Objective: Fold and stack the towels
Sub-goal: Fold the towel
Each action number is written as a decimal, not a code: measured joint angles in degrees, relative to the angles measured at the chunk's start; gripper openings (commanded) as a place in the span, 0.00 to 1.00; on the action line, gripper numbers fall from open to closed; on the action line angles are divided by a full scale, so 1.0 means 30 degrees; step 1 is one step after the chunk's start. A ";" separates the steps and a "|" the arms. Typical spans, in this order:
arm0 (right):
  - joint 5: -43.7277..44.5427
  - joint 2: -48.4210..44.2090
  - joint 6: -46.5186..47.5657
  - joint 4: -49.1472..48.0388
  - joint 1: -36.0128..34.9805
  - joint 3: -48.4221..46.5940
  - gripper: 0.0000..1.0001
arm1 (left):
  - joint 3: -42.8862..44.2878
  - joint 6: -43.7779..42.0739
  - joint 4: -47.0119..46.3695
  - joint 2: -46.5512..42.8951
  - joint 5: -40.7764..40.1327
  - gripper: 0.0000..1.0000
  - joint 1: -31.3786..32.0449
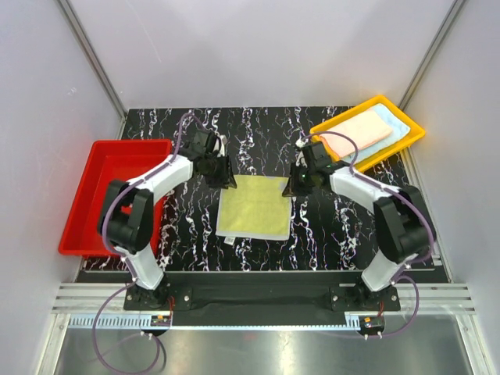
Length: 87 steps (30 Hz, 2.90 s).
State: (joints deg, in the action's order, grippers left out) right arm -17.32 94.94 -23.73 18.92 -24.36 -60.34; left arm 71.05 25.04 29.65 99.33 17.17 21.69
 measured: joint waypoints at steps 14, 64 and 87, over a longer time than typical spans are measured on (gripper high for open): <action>0.1741 0.4932 0.2994 -0.0321 0.0204 -0.2798 0.00 | 0.2069 0.0408 -0.0488 0.4911 -0.0408 0.39 -0.1377; -0.3504 1.1307 1.6072 0.9952 0.1865 -1.6283 0.58 | 1.0316 -0.9668 0.4976 0.8102 0.3177 0.50 -0.3570; -0.5472 1.4498 1.8688 1.2764 0.2943 -1.8615 0.41 | 1.1417 -1.1963 0.5690 1.0200 0.3257 0.45 -0.3657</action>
State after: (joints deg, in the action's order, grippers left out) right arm -33.74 138.43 32.34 57.21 -15.53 -116.18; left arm 105.30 -10.85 46.72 129.93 26.94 10.72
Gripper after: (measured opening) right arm 0.353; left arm 0.459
